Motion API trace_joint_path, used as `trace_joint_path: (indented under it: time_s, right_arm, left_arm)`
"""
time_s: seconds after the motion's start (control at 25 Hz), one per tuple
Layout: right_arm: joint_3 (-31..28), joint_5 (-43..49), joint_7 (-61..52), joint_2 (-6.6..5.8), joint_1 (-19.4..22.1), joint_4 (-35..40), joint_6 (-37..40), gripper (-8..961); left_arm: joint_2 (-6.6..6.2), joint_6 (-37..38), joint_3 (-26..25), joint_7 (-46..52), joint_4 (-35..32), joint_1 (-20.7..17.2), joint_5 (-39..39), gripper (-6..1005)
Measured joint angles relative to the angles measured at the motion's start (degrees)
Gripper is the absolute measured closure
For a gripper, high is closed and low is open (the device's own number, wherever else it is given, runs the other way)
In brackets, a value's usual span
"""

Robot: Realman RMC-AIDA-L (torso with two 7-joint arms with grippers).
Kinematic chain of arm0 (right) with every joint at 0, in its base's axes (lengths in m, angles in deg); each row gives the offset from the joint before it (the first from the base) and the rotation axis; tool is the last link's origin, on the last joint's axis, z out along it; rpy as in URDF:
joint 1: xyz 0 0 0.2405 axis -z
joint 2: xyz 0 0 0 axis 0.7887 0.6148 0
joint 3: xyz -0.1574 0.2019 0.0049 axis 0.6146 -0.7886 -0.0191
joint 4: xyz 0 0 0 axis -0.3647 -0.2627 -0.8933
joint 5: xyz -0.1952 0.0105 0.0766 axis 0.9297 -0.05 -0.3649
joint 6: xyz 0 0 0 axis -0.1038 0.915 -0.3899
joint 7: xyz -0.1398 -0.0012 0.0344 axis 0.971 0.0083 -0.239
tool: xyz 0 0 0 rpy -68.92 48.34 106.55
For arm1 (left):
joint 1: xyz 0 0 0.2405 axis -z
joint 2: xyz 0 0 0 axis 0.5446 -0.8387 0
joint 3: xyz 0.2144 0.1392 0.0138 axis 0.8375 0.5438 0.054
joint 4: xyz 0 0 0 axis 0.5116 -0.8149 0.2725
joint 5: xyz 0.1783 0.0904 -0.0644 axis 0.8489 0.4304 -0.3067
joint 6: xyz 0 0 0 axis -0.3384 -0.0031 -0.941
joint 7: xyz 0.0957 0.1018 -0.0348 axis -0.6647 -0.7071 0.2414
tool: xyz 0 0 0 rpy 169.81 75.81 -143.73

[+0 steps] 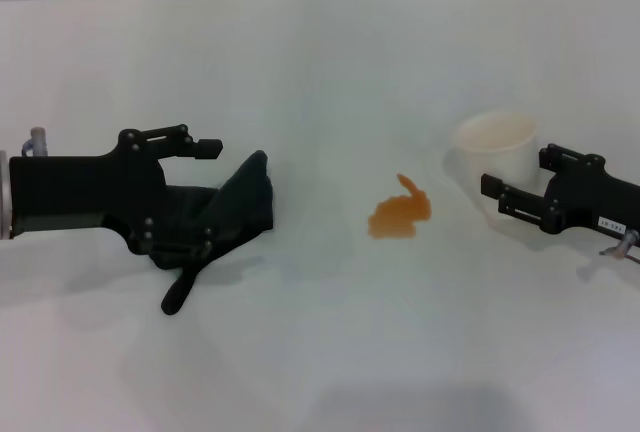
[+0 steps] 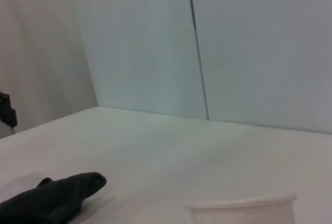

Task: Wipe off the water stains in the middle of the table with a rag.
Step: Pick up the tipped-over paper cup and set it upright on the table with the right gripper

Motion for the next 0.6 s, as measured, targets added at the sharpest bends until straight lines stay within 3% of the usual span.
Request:
trace_joint_path:
  time_s: [0.6]
  right_arm:
    - [1.02, -0.12, 0.51, 0.02, 0.01, -0.85, -0.4, 247]
  left_arm:
    - [0.09, 0.56, 0.0, 0.03, 0.01, -0.2, 0.0, 140]
